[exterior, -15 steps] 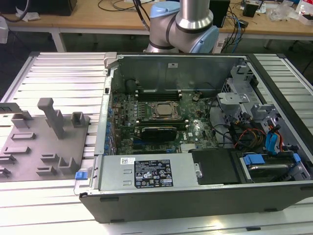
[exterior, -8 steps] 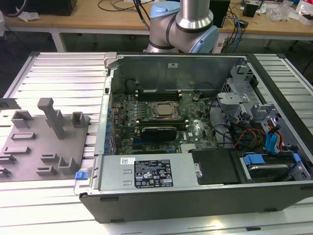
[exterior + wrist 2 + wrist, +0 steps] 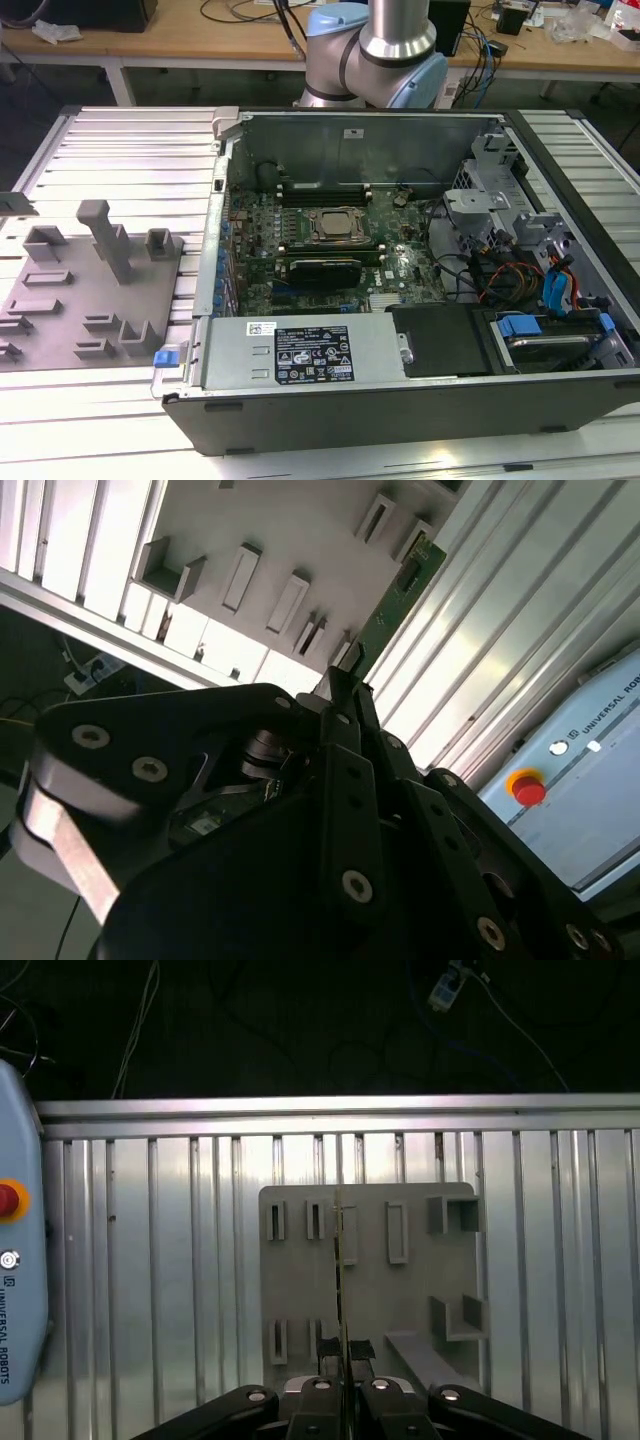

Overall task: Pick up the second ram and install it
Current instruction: 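Pick up the second ram and move it above second insertion slot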

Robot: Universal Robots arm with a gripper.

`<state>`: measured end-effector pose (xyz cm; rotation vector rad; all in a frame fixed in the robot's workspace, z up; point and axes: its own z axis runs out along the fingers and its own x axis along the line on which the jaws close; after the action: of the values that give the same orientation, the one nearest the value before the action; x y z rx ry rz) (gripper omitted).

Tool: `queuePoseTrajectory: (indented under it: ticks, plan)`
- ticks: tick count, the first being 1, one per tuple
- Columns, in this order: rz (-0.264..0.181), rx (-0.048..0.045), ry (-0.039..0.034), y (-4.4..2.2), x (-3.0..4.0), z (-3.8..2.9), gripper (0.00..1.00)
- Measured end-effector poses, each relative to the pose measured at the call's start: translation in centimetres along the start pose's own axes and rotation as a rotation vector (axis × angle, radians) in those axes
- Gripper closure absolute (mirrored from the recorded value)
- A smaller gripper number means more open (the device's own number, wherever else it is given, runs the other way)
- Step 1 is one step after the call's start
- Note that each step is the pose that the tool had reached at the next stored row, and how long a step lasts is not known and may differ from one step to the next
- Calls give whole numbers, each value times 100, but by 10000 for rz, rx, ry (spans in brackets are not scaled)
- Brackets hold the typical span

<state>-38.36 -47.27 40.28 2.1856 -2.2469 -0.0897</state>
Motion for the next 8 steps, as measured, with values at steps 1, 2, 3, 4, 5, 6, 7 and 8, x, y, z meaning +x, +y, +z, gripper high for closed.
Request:
queuePoseTrajectory:
  ticks: [1, 2, 3, 4, 5, 6, 7, 8]
  plan:
    - [0, -1, 0, 0, 0, -7, 86]
    - [0, 0, 0, 1, -1, -16, 86]
    - [0, 0, 0, 1, -1, -21, 86]
    - [0, -1, 1, 1, -2, -26, 86]
    - [0, 0, 0, 2, -3, -34, 86]
    - [0, -1, 0, 2, -4, -40, 86]
    - [0, 0, 0, 2, -4, -52, 86]
    - [0, 0, 0, 3, -5, -62, 86]
